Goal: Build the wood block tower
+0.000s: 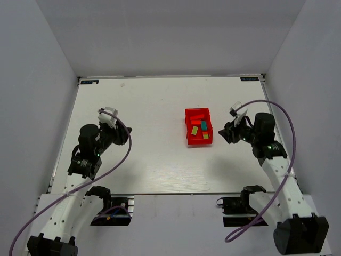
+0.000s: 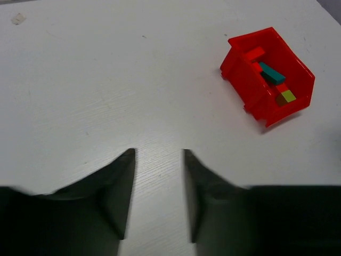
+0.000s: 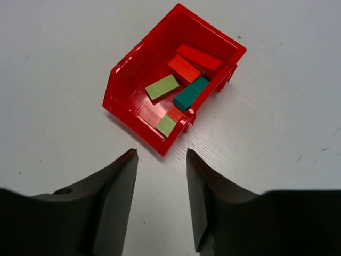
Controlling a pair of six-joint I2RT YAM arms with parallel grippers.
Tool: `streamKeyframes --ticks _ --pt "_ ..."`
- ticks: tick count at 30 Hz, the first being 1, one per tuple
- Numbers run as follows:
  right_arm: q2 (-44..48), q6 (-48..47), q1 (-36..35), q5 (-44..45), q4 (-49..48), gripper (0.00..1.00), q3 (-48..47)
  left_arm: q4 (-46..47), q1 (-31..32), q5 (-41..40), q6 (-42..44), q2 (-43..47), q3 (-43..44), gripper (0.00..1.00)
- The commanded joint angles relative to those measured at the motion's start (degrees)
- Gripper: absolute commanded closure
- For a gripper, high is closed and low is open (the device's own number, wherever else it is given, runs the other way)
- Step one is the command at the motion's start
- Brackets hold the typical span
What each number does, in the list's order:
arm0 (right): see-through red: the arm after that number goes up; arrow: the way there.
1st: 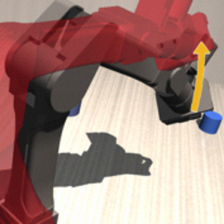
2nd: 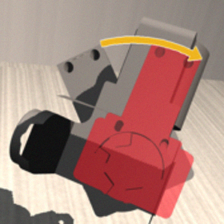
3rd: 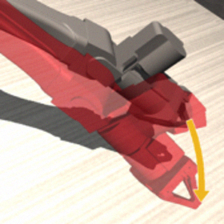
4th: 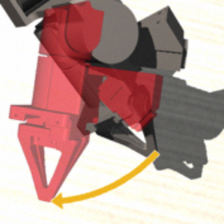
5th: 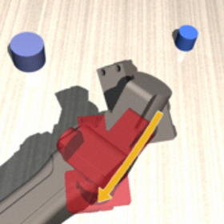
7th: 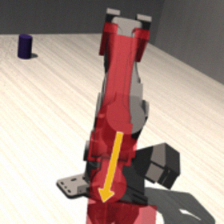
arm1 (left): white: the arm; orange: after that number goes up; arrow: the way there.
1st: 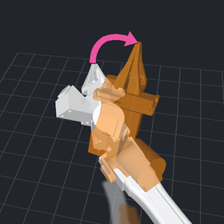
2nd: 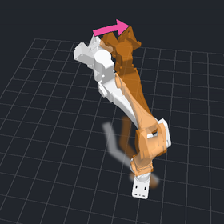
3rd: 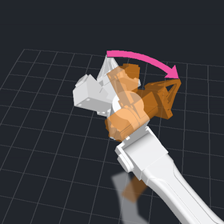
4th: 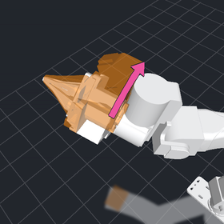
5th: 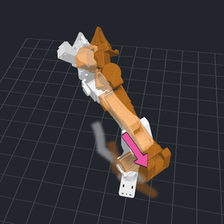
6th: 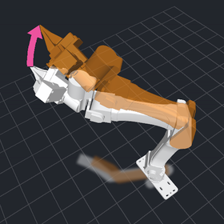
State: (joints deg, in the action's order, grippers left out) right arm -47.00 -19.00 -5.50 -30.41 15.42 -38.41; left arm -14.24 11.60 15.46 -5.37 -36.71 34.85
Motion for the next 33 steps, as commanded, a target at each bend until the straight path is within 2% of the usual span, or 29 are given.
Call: streamKeyframes --ticks 1,3,5,6,7,12,21,27,30,32,33 --pt "-8.95 3.27 -2.41 2.01 -1.27 0.52 -7.18 -1.05 0.45 3.95 -0.43 -3.36 4.42 0.41" --pt "-14.66 3.80 -3.64 6.04 -1.10 0.39 -8.77 -1.92 0.45 3.96 -0.96 -5.12 5.75 0.29" --pt "-21.26 4.41 -5.21 7.56 -0.39 0.33 -12.45 -3.33 0.97 0.99 -0.96 -6.97 7.77 0.21" --pt "-22.68 5.02 -5.57 9.48 -0.04 0.25 -13.17 -3.95 0.97 -0.07 -0.96 -7.58 9.17 0.20" --pt "-23.91 5.29 -5.84 10.10 -0.39 0.23 -14.40 -4.56 0.97 -0.69 -0.96 -8.28 9.18 0.20" --pt "-31.21 7.05 -7.68 17.66 -2.32 0.23 -19.15 -2.20 1.50 -1.23 -2.98 -7.59 6.47 0.19" --pt "-44.12 8.02 -10.23 19.43 -1.45 0.26 -25.92 -1.05 1.50 1.76 -3.51 -6.79 5.93 0.18" --pt "-48.00 7.67 -12.17 22.14 -2.50 0.28 -27.59 -1.05 1.50 2.29 -3.51 -6.80 5.93 0.18" --pt "-50.20 7.58 -12.87 24.79 -1.63 0.31 -29.34 -1.05 1.50 2.29 -3.51 -6.80 5.93 0.18" --pt "-51.17 7.58 -13.22 25.75 -1.62 0.36 -29.18 -1.05 1.50 2.29 -3.51 -6.80 5.93 0.18" --pt "-51.17 7.49 -13.22 25.84 -1.71 0.44 -29.09 -1.05 1.50 2.29 -3.51 -6.80 5.93 0.19"
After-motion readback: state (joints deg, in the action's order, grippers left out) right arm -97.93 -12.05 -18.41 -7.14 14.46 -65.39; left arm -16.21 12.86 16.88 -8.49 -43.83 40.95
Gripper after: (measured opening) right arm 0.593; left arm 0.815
